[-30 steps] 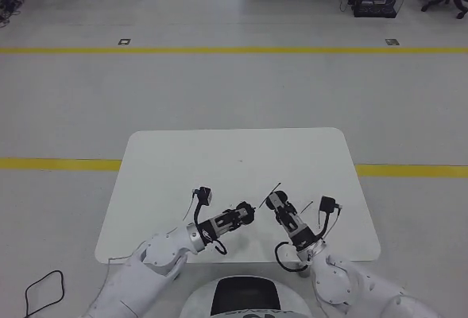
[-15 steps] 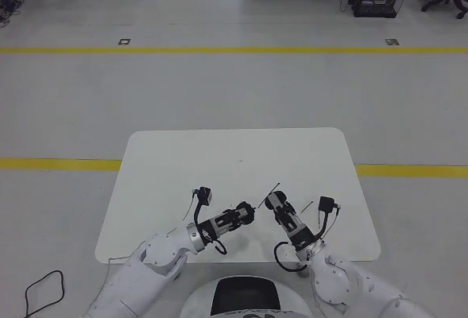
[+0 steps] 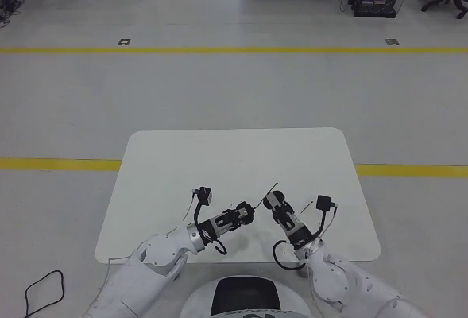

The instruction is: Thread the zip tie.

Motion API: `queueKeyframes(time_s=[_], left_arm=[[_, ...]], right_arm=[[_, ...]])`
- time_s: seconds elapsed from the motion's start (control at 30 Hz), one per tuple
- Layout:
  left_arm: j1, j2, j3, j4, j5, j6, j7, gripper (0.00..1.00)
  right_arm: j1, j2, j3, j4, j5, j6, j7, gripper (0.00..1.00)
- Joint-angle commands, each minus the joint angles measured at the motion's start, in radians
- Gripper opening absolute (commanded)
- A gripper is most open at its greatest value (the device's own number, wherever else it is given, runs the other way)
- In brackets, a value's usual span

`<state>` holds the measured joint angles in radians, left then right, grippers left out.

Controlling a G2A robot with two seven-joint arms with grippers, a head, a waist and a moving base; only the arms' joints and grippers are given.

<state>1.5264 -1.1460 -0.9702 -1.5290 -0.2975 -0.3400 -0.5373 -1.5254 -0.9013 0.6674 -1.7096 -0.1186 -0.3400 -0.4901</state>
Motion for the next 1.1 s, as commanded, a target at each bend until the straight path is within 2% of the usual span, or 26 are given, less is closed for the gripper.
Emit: queueKeyframes(time_s=[0.0,1.07], left_arm=[[0.000,0.000,0.000,0.000,0.000,0.000,0.000,0.00],[0.000,0.000,0.000,0.000,0.000,0.000,0.000,0.00]], right_arm=[[-0.004,-0.004,0.007,0.002,-0.002,0.000,0.007,0.00],[-0.073,-0.061,0.107,0.010,-0.047,0.000,0.083,0.00]])
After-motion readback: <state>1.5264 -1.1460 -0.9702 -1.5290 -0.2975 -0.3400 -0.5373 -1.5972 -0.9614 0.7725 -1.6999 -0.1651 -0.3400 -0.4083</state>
